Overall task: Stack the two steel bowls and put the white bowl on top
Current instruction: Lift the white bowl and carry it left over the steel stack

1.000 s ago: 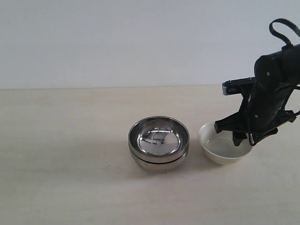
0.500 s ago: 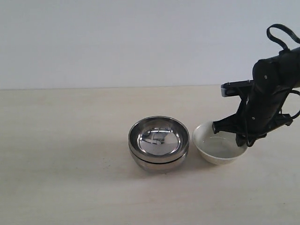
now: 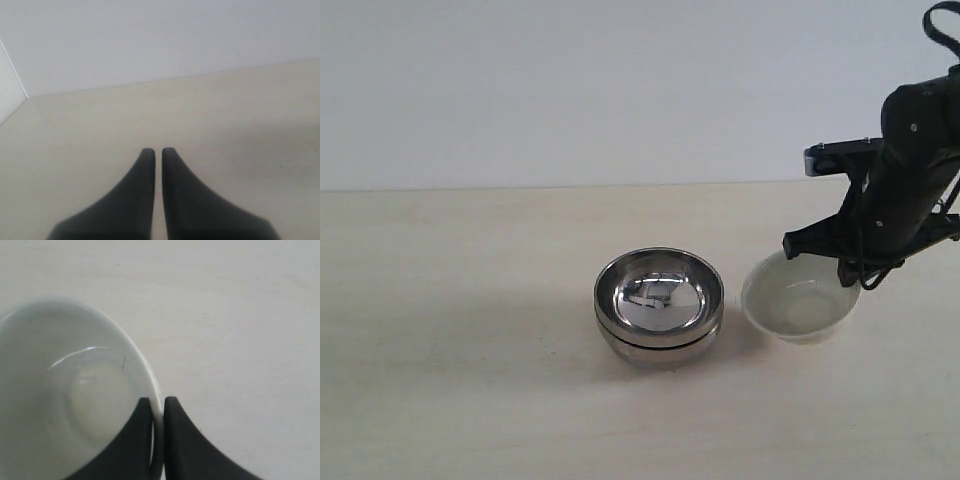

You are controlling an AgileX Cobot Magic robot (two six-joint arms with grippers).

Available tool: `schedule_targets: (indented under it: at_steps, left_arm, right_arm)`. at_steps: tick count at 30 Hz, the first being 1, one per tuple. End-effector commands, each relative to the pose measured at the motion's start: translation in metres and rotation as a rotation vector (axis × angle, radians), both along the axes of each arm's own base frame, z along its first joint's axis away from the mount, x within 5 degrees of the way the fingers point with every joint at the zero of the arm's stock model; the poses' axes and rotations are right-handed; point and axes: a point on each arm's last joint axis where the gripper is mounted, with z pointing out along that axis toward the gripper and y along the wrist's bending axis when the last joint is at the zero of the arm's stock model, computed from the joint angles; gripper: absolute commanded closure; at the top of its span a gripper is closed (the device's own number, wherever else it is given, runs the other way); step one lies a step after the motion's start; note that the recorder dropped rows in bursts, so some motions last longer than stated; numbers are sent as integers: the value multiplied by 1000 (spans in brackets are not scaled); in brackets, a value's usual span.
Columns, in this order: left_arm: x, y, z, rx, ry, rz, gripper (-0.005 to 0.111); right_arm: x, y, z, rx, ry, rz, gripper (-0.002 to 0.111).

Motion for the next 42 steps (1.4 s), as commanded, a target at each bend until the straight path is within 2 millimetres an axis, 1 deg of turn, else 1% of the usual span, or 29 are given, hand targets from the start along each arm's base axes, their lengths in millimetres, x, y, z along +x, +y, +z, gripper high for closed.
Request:
schedule_targets:
  at_steps: [1,7,11,14,17,23,26,29,32,34,42]
  left_arm:
    - [0,0,0,-16,-10,3,103]
    - [0,0,0,-16,-10,3,103]
    - [0,0,0,-16,-10,3,103]
    - [0,0,0,-16,-10,3,103]
    - [0,0,0,-16,-10,3,103]
    - [0,0,0,-16,-10,3,103]
    - [0,0,0,-16,-8,3,103]
    - [0,0,0,-16,-8,3,103]
    - [0,0,0,-16,-8,3,103]
    - [0,0,0,-16,-8,3,103]
    - [0,0,0,-16,-8,3,103]
  right_arm:
    - [-8,-6,30,3,-62,-6,108]
    - [-21,-12,65,48,-125,-18,108]
    - [-31,-8,86,128,-179,-11,108]
    - [-34,1,95,239,-195,20,108]
    - [-36,10,99,345,-194,43,108]
    - [-38,22,103,468,-194,94,108]
    - [-40,33,104,485,-203,124,108]
    - [-43,49,107,500,-235,156,108]
    - [-45,62,105,533,-229,165,108]
    - [-44,70,98,536,-208,175,108]
    - [-32,76,68,533,-124,151,108]
